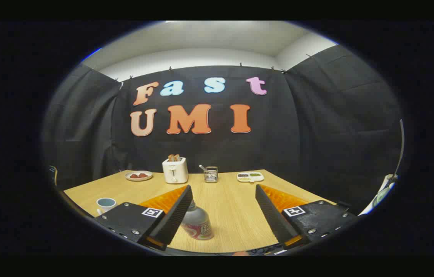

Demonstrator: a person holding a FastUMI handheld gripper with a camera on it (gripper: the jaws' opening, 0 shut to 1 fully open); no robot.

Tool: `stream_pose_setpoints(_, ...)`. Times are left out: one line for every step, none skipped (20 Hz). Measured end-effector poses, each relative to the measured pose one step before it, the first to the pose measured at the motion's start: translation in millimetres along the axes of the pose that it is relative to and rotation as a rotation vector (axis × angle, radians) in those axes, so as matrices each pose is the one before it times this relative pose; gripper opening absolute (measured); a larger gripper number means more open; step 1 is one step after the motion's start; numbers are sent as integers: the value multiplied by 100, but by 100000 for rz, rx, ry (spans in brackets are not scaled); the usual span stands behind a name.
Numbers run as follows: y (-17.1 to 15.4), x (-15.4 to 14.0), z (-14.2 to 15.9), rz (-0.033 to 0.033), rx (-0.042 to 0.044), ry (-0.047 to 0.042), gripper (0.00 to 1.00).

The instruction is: Take the bottle from table, then pour the juice into the cup, finally place the bottle on the coaster

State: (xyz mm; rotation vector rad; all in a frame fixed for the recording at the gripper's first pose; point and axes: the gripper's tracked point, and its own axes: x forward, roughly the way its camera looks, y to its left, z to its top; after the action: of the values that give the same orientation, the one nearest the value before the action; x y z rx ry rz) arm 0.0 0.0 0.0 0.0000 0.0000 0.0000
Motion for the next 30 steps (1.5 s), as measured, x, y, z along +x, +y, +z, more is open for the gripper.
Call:
stream_pose_setpoints(-250, 21, -155, -926, 103, 230, 98)
stream_pose_setpoints(-106, -81, -206, -275, 314, 509, 98)
stream_pose_setpoints(-15, -7, -165, 13, 502, 598, 98)
stream_pose_setpoints(-6, 20, -164, 184, 301, 499, 98)
stream_pose_setpoints(-75, -8, -82, -164, 39, 496, 98)
stream_pose_setpoints(-205, -61, -136, -377, -253, 360, 98)
stream_pose_setpoints(-84, 16, 22, -219, -529, 5, 98)
stream_pose_setpoints(36, -80, 23, -235, -510, -107, 98)
stream_pose_setpoints(53, -60, 110, 63, -342, -249, 98)
stream_pose_setpoints(139, -46, 31, 386, -51, -84, 98)
stream_pose_setpoints(146, 31, 3, 399, 301, 64, 98)
stream_pose_setpoints(95, 20, -39, 297, 445, 4, 98)
stream_pose_setpoints(110, 69, -72, 244, 343, 105, 98)
stream_pose_setpoints(31, 72, -114, 75, 215, 327, 98)
stream_pose_setpoints(69, 28, -98, 155, 16, 290, 98)
stream_pose_setpoints(57, -25, -82, 83, -84, 163, 98)
stream_pose_setpoints(76, 61, -91, -15, -218, 382, 98)
stream_pose_setpoints(119, 2, -208, 11, -419, 441, 98)
stream_pose_setpoints(145, -49, -151, 187, -557, 164, 98)
stream_pose_setpoints(174, -52, -146, 455, -715, 240, 98)
stream_pose_setpoints(304, -65, -103, 546, -756, 301, 98)
stream_pose_setpoints(179, -15, -195, 204, -789, 258, 98)
stream_pose_setpoints(149, -61, -112, 91, -784, 346, 98)
stream_pose_setpoints(264, -127, -155, 457, -522, 241, 98)
stream_pose_setpoints(363, -96, -139, 957, -129, 242, 98)
stream_pose_setpoints(491, -59, -204, 1422, 324, 327, 98)
stream_pose_setpoints(480, -101, -218, 1688, 592, 307, 98)
stream_pose_setpoints(574, -76, -173, 1698, 405, 80, 98)
stream_pose_setpoints(376, 18, -266, 1129, 3, 353, 98)
stream_pose_setpoints(305, 54, -369, 786, -359, 468, 98)
